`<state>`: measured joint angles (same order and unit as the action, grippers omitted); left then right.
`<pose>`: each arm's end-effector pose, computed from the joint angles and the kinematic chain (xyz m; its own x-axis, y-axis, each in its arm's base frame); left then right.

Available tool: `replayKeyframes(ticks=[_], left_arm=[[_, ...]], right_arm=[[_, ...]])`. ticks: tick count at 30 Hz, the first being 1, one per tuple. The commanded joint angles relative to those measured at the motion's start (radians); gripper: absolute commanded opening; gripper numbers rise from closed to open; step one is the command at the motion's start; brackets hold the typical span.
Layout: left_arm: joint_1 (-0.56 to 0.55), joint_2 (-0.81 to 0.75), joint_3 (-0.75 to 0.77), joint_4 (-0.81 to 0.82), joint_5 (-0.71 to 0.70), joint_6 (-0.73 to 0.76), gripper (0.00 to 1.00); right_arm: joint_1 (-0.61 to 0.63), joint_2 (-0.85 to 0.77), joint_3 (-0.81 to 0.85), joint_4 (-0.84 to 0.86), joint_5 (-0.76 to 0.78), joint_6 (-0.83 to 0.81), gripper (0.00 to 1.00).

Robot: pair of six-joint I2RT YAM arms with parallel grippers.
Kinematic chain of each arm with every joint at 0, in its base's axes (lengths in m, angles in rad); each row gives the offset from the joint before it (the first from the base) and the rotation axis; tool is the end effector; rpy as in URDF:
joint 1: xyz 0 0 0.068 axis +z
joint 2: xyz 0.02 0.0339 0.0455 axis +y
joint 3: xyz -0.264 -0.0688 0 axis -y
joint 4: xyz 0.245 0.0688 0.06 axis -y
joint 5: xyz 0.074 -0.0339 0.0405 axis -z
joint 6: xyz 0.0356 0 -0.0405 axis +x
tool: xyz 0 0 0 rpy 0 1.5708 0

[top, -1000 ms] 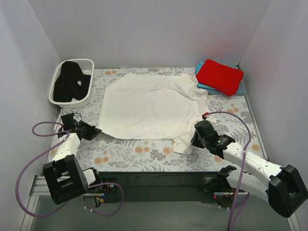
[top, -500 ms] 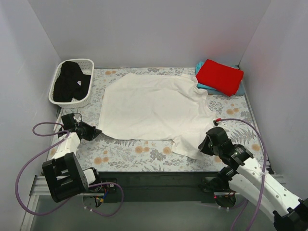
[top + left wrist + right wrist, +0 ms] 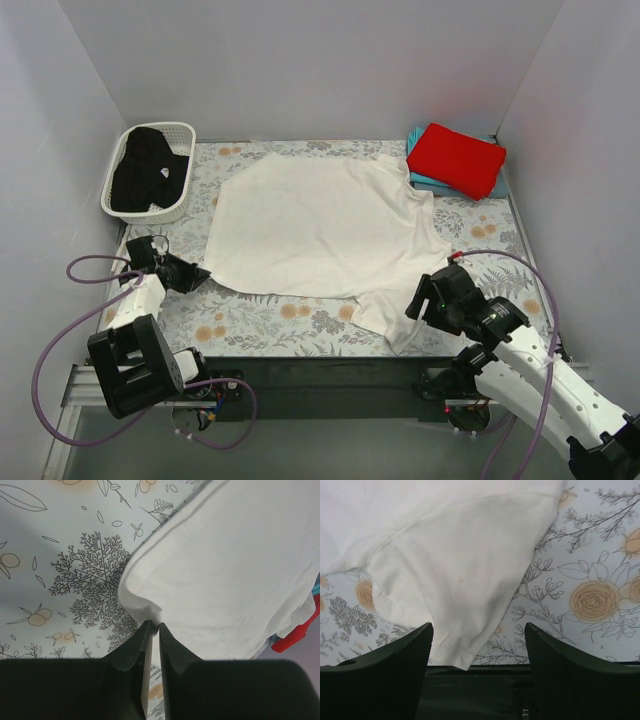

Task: Fold and stack the t-shirts
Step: Flatten the tshirt out

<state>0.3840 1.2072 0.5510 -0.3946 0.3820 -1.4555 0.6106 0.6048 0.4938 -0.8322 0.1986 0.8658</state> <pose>0.1997 0.0664 0.1654 0.0822 -0.9610 0.2642 -0.8195 -0.2160 -0.5308 0.0998 0.0613 0.2080 -0.7856 0.3616 -0.5022 0.2023 0.9170 0.3437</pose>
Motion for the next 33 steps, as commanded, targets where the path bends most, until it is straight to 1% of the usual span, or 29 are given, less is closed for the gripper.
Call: replayKeyframes(ticks=[1,3,4,6,7,9,10,13,15,18,22,24,25,27,28,29,30,33], left_arm=[[0.006,-0.023,0.033,-0.018,-0.02,0.001,0.12],[0.006,-0.026,0.043,-0.024,-0.043,0.0,0.15],[0.006,-0.028,0.043,-0.029,-0.049,0.0,0.17],[0.006,-0.028,0.04,-0.027,-0.054,0.0,0.17],[0.006,-0.025,0.038,-0.027,-0.061,0.001,0.18],[0.006,-0.024,0.032,-0.027,-0.063,0.003,0.18],[0.006,-0.024,0.032,-0.03,-0.068,0.006,0.18],[0.006,-0.031,0.03,-0.03,-0.069,0.004,0.18],[0.006,-0.031,0.032,-0.033,-0.074,0.004,0.18],[0.006,-0.026,0.03,-0.033,-0.075,0.001,0.18],[0.006,-0.031,0.029,-0.038,-0.089,-0.002,0.18],[0.006,-0.038,0.029,-0.043,-0.115,-0.009,0.18],[0.006,-0.043,0.029,-0.058,-0.135,-0.019,0.14],[0.006,-0.058,0.026,-0.081,-0.192,-0.046,0.14],[0.004,-0.066,0.026,-0.088,-0.207,-0.057,0.14],[0.006,-0.07,0.026,-0.098,-0.225,-0.066,0.15],[0.006,-0.084,0.023,-0.11,-0.242,-0.081,0.15],[0.006,-0.101,0.012,-0.116,-0.249,-0.094,0.18]], right_arm=[[-0.005,0.064,0.08,0.027,0.204,0.016,0.78],[-0.018,0.145,0.095,0.042,0.249,0.01,0.76],[-0.044,0.171,0.104,0.05,0.283,0.006,0.74],[-0.092,0.242,0.108,0.08,0.285,-0.043,0.71],[-0.154,0.259,0.106,0.131,0.25,-0.063,0.67],[-0.222,0.292,0.091,0.189,0.207,-0.131,0.65],[-0.28,0.302,0.086,0.229,0.181,-0.146,0.65],[-0.372,0.343,0.077,0.315,0.11,-0.192,0.64],[-0.397,0.392,0.077,0.344,0.085,-0.201,0.63],[-0.416,0.441,0.066,0.41,0.059,-0.198,0.59],[-0.425,0.501,0.048,0.467,-0.002,-0.191,0.49],[-0.428,0.516,0.037,0.492,-0.007,-0.189,0.47],[-0.431,0.52,0.031,0.496,-0.016,-0.192,0.42],[-0.436,0.523,0.026,0.504,-0.03,-0.198,0.36],[-0.442,0.523,0.026,0.505,-0.033,-0.203,0.3],[-0.446,0.524,0.026,0.505,-0.037,-0.215,0.27],[-0.459,0.523,0.029,0.507,-0.048,-0.22,0.22],[-0.479,0.521,0.045,0.509,-0.074,-0.243,0.15]])
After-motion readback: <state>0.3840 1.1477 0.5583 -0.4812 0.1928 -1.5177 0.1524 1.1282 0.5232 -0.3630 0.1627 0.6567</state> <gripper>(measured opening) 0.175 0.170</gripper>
